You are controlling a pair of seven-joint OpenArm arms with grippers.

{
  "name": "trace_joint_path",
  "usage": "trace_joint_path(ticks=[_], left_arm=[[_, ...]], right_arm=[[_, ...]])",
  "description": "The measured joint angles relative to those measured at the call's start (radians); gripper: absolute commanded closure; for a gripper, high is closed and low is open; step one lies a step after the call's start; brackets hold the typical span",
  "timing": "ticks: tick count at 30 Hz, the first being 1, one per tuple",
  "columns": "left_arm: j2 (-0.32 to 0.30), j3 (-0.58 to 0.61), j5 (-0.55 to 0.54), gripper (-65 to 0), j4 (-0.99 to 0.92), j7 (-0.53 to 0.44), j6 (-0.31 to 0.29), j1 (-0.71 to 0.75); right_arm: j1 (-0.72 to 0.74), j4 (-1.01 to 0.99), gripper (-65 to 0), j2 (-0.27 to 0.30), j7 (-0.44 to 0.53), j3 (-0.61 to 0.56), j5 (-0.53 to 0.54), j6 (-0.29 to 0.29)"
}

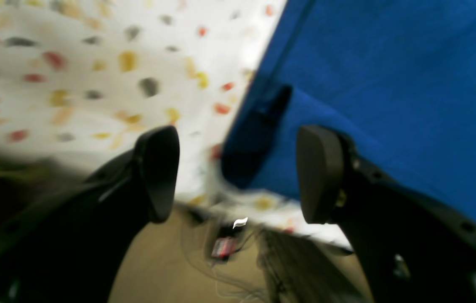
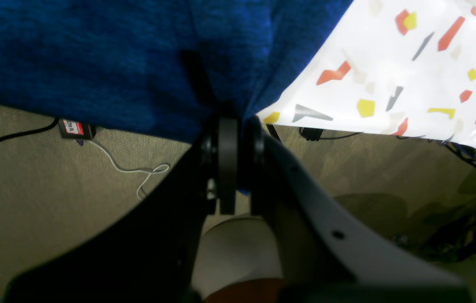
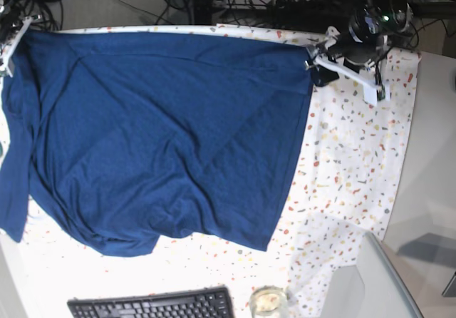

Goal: Layout the t-shirt on the table in an organized manner, then fold the t-shirt properly
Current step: 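Release and regrasp the shirt corner with the left gripper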

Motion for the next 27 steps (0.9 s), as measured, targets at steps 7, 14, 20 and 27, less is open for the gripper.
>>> trace_joint_path(ticks=[7,14,20,27], left_arm=[[0.0,0.068,-0.116,-41.0,-0.019,-0.006,-0.005,-0.1],[0.002,0.208,-0.118,-11.4,-0.19,-0.006,-0.002,-0.274],[0.0,0.239,-0.122,0.0,-0.156,-0.011,0.0,-0.246],[-0.015,0.1,-0.11,0.0,-0.092,-0.071,0.124,-0.071]], right_arm=[[0.0,0.0,0.0,0.002,0.0,0.0,0.0,0.0],[0.0,0.0,0.0,0.002,0.0,0.0,0.0,0.0],[0.0,0.0,0.0,0.001,-0.001,0.003,0.0,0.0],[-0.002,0.0,0.0,0.002,0.0,0.006,0.0,0.0]])
